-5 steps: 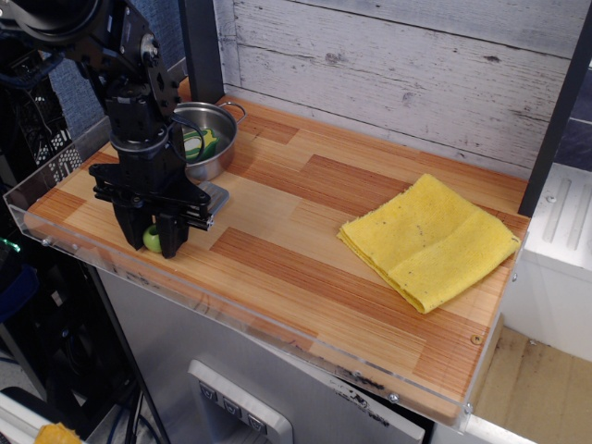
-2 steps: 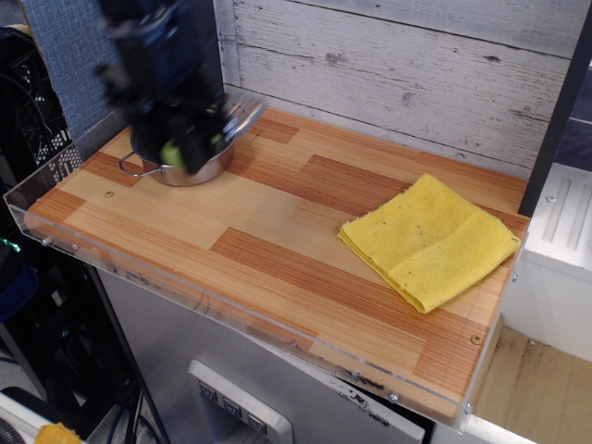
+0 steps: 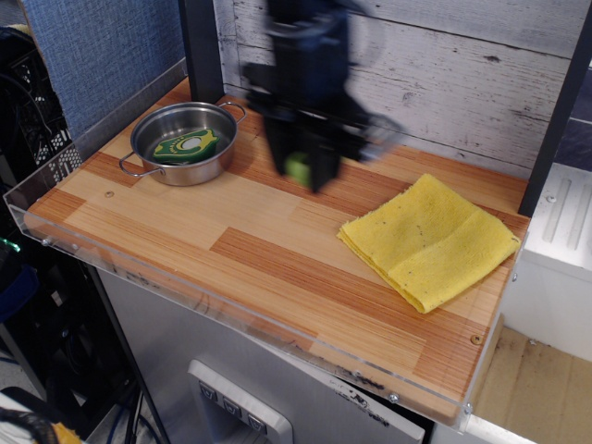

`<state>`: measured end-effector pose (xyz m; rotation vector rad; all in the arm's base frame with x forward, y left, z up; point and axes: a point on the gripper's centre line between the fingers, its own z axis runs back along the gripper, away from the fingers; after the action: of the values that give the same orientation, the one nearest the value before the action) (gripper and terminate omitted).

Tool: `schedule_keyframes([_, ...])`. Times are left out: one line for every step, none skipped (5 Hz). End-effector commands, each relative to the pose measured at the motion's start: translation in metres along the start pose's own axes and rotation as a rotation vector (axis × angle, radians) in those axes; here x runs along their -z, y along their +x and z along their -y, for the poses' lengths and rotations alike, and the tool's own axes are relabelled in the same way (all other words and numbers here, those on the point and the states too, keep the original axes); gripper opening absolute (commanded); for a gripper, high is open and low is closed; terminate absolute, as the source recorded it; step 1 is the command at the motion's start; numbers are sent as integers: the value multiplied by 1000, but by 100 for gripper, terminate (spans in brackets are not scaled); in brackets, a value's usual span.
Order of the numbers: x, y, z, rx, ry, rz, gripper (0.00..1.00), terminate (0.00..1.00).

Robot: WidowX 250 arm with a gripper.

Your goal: Put the spatula on top of the napkin.

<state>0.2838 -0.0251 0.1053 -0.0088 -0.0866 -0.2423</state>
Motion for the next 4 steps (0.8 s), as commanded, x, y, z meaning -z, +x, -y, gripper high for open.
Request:
schedule_keyframes([15,27,33,-155,102,5,0,0])
schedule_keyframes([37,42,23,-273,86,-22,0,0])
schedule_keyframes([53,57,15,-284,59,-33,0,0])
schedule_keyframes([69,67,20,-240,36,-55,0,0])
